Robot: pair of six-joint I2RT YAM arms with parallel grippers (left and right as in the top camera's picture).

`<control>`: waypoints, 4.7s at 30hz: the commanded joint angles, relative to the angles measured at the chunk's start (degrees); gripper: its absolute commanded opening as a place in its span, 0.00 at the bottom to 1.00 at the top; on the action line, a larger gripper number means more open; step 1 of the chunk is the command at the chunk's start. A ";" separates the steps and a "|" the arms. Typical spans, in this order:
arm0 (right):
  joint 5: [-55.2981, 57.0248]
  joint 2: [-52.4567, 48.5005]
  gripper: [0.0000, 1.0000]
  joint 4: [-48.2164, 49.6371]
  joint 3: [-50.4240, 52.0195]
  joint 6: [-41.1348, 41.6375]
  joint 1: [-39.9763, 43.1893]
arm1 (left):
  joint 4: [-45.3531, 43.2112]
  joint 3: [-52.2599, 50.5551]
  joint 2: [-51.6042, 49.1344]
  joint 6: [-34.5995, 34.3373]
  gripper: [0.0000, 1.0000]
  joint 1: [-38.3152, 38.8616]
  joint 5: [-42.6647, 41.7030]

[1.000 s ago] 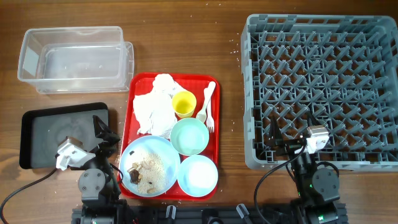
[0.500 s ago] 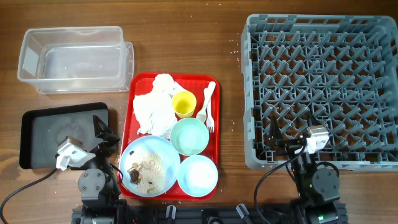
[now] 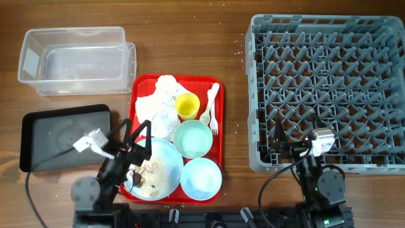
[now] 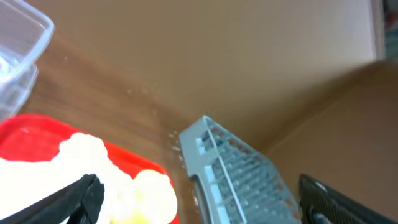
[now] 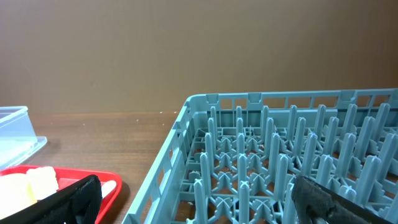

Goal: Sort waste into correct bins and load items into the dishwasher rack

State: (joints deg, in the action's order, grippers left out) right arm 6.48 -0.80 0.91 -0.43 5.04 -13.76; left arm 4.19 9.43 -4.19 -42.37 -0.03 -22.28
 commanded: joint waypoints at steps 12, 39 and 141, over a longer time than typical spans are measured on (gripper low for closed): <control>0.33 0.00 1.00 0.26 0.13 -0.42 0.28 | 55.56 65.57 -83.34 22.62 0.93 1.73 0.70; 0.33 0.00 1.00 0.26 0.13 -0.42 0.28 | 58.47 67.21 -90.58 8.87 0.04 10.99 19.12; 0.33 0.00 1.00 0.26 0.13 -0.42 0.28 | 41.11 66.93 -106.53 4.61 0.04 11.76 20.74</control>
State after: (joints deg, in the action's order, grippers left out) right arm 6.46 -1.15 0.91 -0.36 5.04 -13.76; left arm 43.68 73.10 -112.55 -37.67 14.09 -3.05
